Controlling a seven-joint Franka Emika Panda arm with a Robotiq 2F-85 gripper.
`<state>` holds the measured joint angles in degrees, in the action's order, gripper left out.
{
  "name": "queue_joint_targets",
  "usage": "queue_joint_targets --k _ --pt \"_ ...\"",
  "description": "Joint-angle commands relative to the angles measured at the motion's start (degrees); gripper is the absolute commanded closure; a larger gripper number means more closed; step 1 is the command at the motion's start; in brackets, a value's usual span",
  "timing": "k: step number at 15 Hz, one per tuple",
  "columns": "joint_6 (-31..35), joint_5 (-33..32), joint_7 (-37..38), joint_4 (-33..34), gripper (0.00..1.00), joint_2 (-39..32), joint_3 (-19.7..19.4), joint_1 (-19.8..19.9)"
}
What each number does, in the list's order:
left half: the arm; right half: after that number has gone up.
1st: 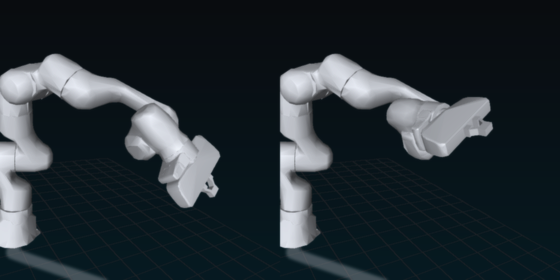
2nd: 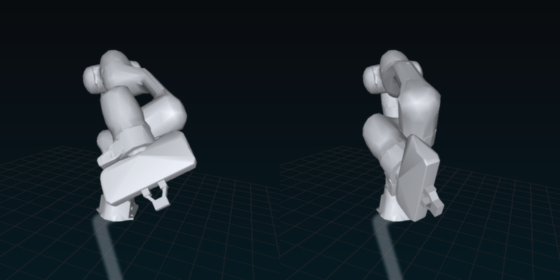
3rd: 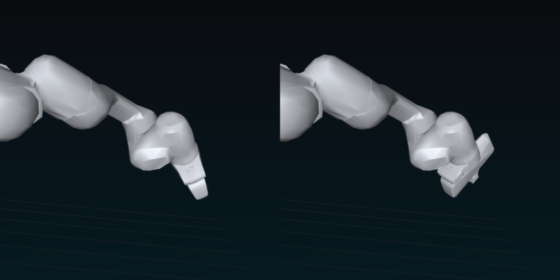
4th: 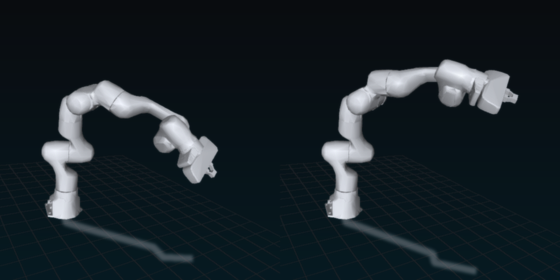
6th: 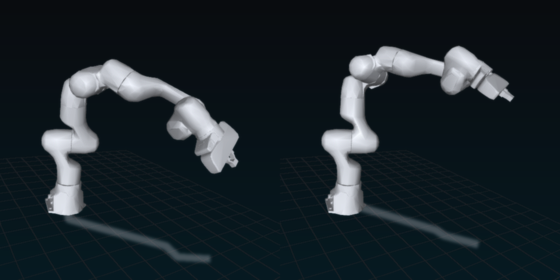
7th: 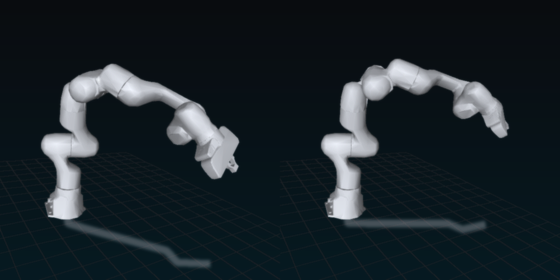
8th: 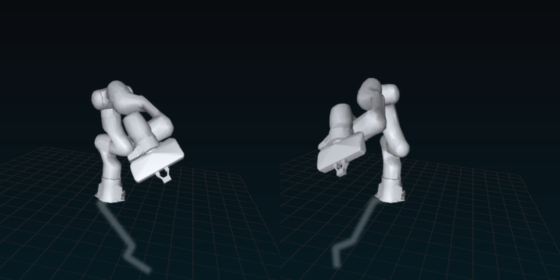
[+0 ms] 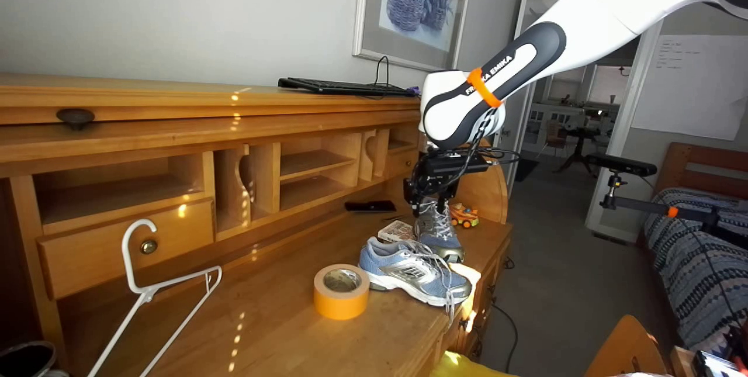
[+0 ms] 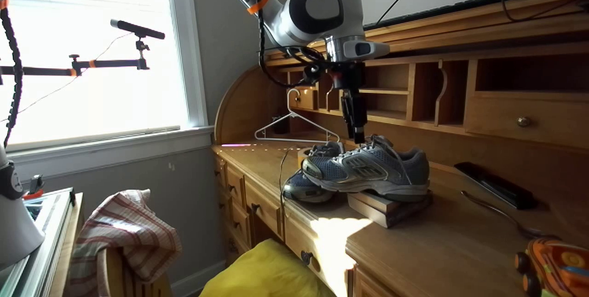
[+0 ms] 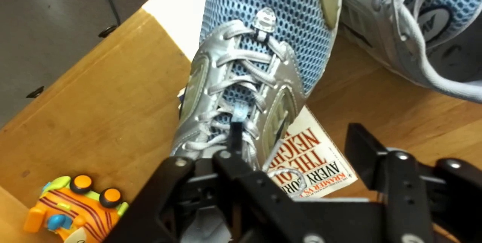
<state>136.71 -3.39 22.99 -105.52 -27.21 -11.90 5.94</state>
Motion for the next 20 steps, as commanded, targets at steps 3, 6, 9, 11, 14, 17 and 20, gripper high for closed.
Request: queue_joint_targets --k 3,6,9,11,14,17,20 --pt "-1.59 0.13 1.27 1.66 0.77 -1.01 -0.65 -0.64" --pt "-1.51 0.15 1.31 1.85 0.78 -1.01 -0.69 -0.60" --pt "-1.43 0.02 1.26 1.79 0.93 -1.00 -0.74 -0.62" --pt "-1.45 0.01 1.17 1.71 1.00 -0.86 -0.76 -0.57" --pt "-1.54 0.10 0.98 1.52 0.99 -0.53 -0.80 -0.49" --pt "-1.60 0.30 0.57 1.18 0.99 0.09 -0.65 -0.39" --pt "-1.38 0.73 -0.21 0.39 0.99 1.76 -0.18 -0.34"
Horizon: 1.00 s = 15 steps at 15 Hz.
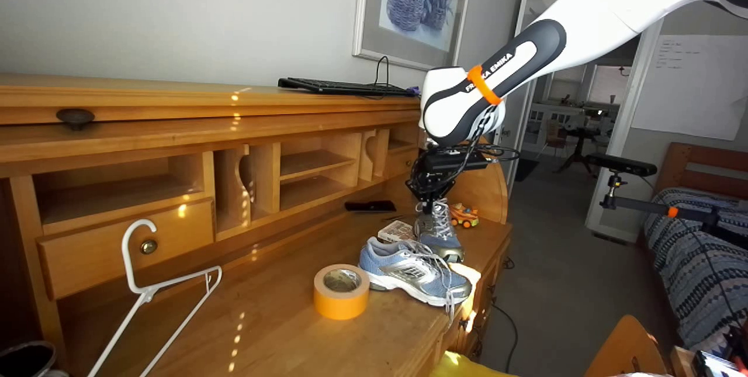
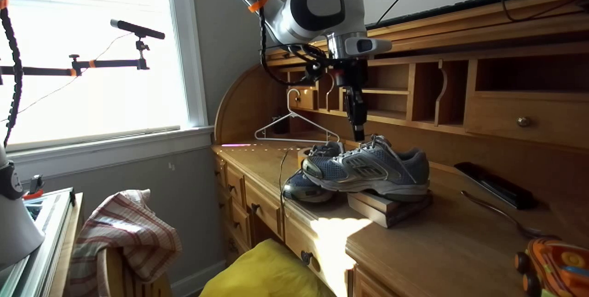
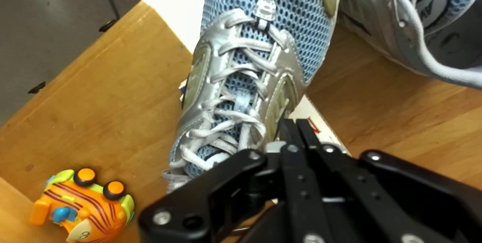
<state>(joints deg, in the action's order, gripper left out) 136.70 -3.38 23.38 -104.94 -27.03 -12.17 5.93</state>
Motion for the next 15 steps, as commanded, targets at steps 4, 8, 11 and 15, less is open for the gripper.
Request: queue_joint_targets --k 4,8,11,15 --pt "-1.67 0.97 -1.88 -0.73 0.99 4.32 0.77 -0.30" --pt "-2.91 1.84 -3.94 -0.83 0.99 6.66 1.62 0.11" --pt "-4.39 2.73 -5.49 -0.85 0.99 8.32 2.08 0.41" --pt "-5.84 4.14 -7.34 -0.88 0.99 10.27 2.46 0.68"
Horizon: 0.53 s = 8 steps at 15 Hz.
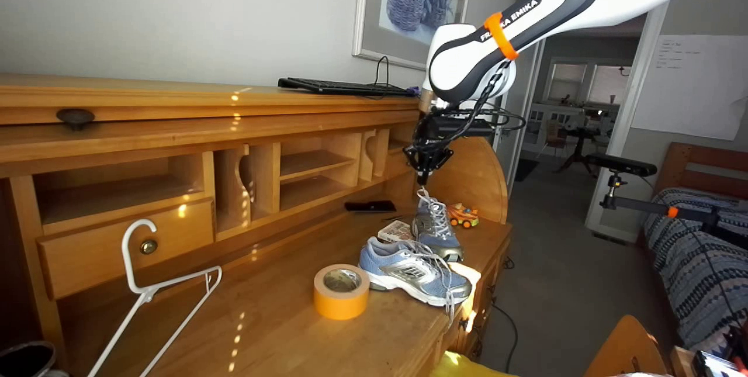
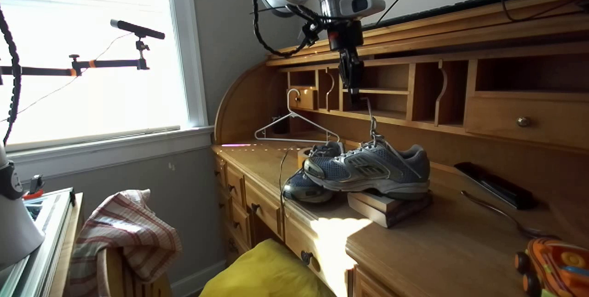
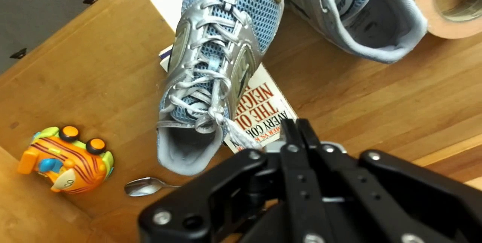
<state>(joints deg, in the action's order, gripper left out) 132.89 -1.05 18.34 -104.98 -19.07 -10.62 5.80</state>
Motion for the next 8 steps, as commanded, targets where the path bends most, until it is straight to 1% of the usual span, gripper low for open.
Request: queue_joint_targets --k 1,8 --pt "-2.36 2.14 -2.79 -0.78 0.99 2.74 1.01 0.91" --pt "-2.39 2.60 -4.45 -0.65 0.99 5.89 1.14 0.91"
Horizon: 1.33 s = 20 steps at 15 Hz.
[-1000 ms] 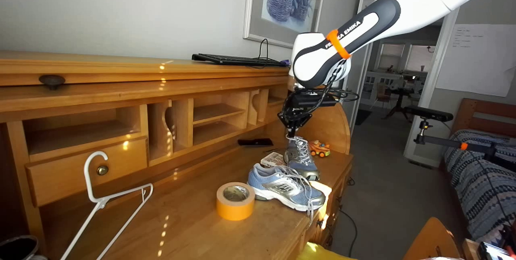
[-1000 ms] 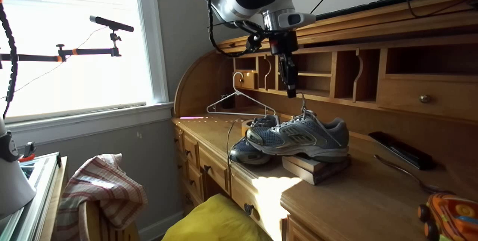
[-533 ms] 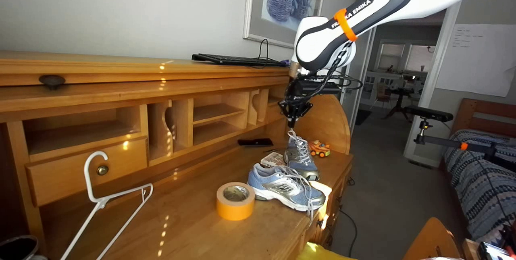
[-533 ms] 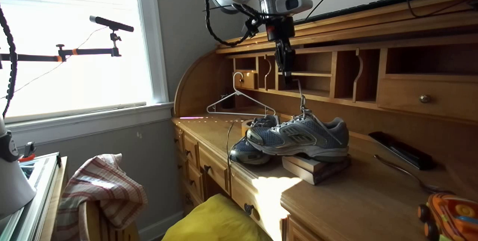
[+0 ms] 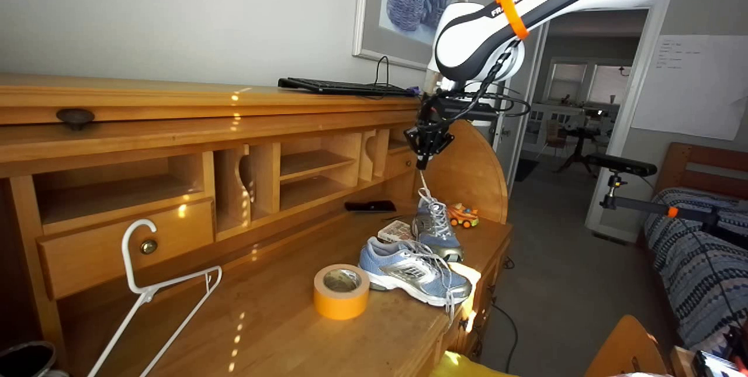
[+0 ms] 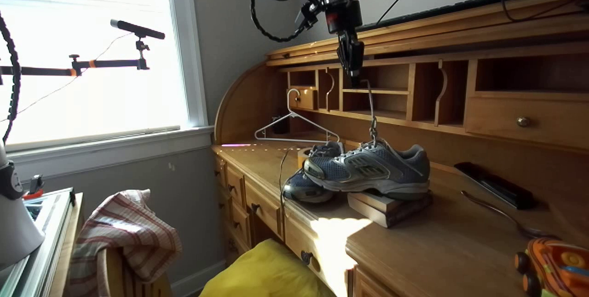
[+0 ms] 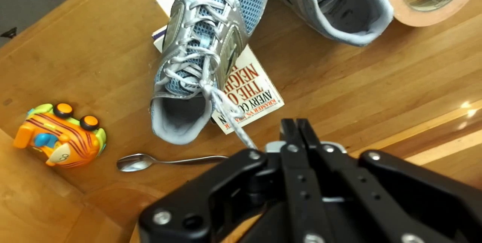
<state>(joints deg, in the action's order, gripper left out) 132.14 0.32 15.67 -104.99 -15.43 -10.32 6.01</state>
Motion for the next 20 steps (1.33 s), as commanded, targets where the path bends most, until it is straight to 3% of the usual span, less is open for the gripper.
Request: queue_joint_targets --k 1,11,20 --pt "-1.62 1.34 -2.00 -0.66 0.99 2.74 0.92 0.68" --pt "0.49 -1.65 -0.29 -1.60 0.99 5.48 0.34 0.45" --pt "1.29 -0.05 -1.50 -1.35 0.99 4.72 -2.37 4.35"
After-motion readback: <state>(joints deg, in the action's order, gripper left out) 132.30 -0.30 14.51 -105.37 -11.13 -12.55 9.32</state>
